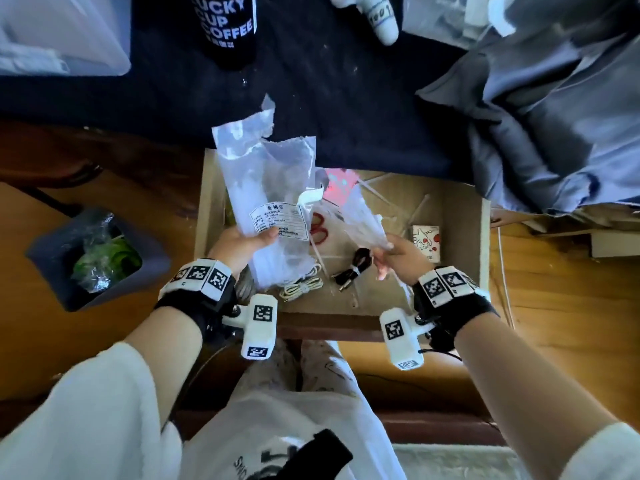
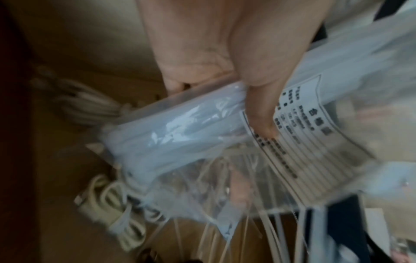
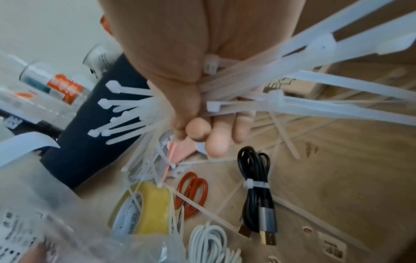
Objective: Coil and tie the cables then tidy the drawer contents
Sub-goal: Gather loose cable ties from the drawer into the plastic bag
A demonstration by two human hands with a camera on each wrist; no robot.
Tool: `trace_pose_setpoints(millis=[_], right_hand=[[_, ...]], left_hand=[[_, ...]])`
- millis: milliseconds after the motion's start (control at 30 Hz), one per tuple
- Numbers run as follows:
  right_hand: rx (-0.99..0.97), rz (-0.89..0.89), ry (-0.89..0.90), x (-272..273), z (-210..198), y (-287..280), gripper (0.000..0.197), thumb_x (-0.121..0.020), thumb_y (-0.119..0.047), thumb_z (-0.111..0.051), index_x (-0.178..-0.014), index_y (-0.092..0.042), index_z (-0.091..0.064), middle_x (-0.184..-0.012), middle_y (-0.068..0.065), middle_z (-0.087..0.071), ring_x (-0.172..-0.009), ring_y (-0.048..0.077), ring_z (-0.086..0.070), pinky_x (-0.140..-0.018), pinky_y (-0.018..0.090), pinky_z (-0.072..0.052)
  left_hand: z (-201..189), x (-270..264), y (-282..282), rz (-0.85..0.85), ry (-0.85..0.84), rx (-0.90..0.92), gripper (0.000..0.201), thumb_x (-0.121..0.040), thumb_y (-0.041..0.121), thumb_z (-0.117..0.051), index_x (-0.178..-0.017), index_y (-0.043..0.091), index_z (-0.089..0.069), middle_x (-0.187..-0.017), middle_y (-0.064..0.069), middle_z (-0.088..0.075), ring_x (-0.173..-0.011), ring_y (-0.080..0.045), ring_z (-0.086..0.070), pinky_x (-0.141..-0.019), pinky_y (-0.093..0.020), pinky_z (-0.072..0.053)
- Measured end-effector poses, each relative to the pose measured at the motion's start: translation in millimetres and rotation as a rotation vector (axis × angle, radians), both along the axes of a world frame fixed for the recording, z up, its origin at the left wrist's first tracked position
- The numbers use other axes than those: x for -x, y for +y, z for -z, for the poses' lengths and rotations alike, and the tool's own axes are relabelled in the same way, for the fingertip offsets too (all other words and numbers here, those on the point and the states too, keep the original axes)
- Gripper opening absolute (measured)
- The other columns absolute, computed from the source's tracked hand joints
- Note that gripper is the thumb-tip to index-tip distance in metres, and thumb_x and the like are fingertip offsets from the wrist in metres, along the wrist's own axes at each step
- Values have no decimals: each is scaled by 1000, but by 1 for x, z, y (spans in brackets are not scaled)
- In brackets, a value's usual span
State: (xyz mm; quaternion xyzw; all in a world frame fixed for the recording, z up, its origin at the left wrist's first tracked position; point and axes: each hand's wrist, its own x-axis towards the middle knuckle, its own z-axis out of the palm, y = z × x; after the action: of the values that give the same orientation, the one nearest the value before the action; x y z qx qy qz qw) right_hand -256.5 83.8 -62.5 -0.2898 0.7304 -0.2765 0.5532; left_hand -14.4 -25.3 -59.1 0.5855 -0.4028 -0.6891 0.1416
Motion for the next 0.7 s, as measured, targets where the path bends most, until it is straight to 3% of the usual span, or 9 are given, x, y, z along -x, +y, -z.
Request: trace_pose_setpoints(millis=[67,100,167,200,333,467,533,633,700], right_hand=[[5,21,-3,5,-6,10,32,-96,8,-37,-72,-13,-46,-53,3,-39,-42,7,-40,-39,15,-35],[10,35,-10,7,-10,13,34,-95,10,-35,-71,-12,-45,-50,1,-39,-40,5,-39,-38,16,-30],[7,48,-42,10,-15,14,37,-94,13,-32,-67,-10,-43,-46,-2,-43,-39,5,-39,-39,18,-26],[14,49,-50,10,-17,12,37,-94,12,-31,-66,-9,-42,-42,-5,-46,-38,4,-38,-39,18,-25],[141,141,-68,2,-32,23,31,-97,5,-33,-73,-9,-44,-39,-3,-47,-35,0,-41,-36,12,-27],[151,171,-76,1,-32,23,32,-98,4,-32,-73,-10,-47,-39,-7,-45,-34,1,-39,-36,12,-29],[165,199,-78,0,-35,19,32,-98,4,-33,-73,-10,-48,-39,-7,-46,-34,1,-38,-36,12,-31],[230,187,-58,-6,-48,16,33,-97,5,-33,-75,-13,-49,-41,-8,-46,-38,1,-37,-39,13,-29],[263,187,-68,-8,-56,13,32,-97,6,-32,-75,-12,-48,-41,-9,-46,-38,0,-37,-39,12,-28]], left_hand=[[-3,2,-16,54,-33,82,17,-75,25,-73,-87,17,-64,-84,6,-68,-92,-19,-62,-85,-30,-50],[-1,1,-24,58,-67,109,32,-70,33,-75,-93,14,-64,-91,1,-68,-94,-21,-62,-85,-30,-50],[9,-4,-39,7,-143,138,61,-60,45,-78,-105,7,-62,-105,-7,-66,-101,-26,-61,-94,-41,-48],[14,-6,-45,-26,-168,150,63,-61,45,-79,-107,6,-60,-109,-8,-65,-104,-28,-61,-97,-46,-47],[14,-13,-50,-76,-192,133,39,-75,26,-78,-101,3,-61,-107,-13,-64,-102,-32,-62,-96,-46,-47],[13,-10,-36,-46,-233,-32,30,-80,35,-73,-81,12,-54,-79,-5,-51,-59,-9,-47,-65,-28,-42],[7,-8,-26,-131,-193,-75,25,-84,27,-70,-78,14,-50,-73,-2,-43,-63,-9,-44,-65,-22,-42],[-16,-8,-5,-333,-118,-94,7,-89,8,-60,-89,7,-53,-72,-2,-47,-76,-13,-49,-77,-25,-45],[-28,-3,11,-400,-54,-85,8,-87,-1,-58,-92,5,-54,-60,-2,-54,-65,-13,-50,-68,-25,-43]])
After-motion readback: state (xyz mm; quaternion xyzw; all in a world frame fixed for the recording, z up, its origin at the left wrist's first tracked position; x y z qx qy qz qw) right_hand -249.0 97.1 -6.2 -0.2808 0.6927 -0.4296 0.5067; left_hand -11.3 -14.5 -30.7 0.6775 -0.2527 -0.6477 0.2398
